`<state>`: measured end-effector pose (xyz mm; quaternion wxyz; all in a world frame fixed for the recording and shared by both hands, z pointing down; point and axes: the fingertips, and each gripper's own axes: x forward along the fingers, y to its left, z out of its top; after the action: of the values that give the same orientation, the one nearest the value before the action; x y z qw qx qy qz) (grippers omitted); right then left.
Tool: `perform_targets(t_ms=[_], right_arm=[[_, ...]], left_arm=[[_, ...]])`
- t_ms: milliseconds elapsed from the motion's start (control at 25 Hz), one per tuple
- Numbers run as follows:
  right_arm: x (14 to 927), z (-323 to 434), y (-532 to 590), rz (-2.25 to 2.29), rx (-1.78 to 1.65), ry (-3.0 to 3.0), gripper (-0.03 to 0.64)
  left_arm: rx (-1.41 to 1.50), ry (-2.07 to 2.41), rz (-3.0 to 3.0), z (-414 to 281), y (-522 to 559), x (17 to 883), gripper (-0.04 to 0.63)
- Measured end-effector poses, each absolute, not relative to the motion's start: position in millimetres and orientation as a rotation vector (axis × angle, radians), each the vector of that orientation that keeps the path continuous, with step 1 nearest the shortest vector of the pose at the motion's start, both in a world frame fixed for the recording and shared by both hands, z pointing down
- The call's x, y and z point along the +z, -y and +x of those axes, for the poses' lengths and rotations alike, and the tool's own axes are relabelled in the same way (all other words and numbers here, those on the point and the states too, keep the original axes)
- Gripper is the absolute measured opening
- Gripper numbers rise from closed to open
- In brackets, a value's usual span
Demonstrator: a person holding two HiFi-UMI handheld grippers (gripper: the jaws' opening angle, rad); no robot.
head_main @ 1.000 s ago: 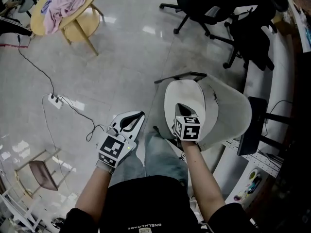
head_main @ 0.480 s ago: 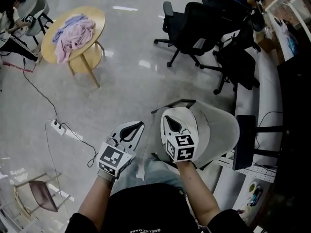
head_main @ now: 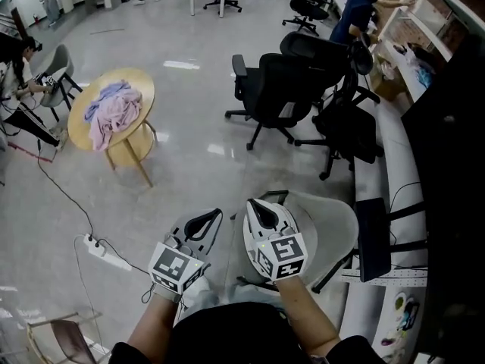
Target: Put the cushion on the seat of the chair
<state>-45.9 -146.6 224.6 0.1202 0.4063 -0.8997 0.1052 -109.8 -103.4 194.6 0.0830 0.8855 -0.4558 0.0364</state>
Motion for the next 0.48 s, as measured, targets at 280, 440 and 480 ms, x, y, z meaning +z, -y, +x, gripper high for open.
perform_targets(t_ms=[280,440,480], right_arm=[[165.5,-34.5,140.6,1.231,0.209,2.733,0.008],[137.0,-27.6,138.0,1.254,0.149,2.782,0.008],[130.9,-25.8,138.0,1.261,0.137,2.793,0.008]], left_arm=[[0.046,1.376,2.71,-99.4,106.9,153.5,0.012],[-0.002,1.391,2.74,-94.9,105.6,132.3,0.012],[-0.013,1.397,2.745,-94.4,106.1,128.0,0.012]])
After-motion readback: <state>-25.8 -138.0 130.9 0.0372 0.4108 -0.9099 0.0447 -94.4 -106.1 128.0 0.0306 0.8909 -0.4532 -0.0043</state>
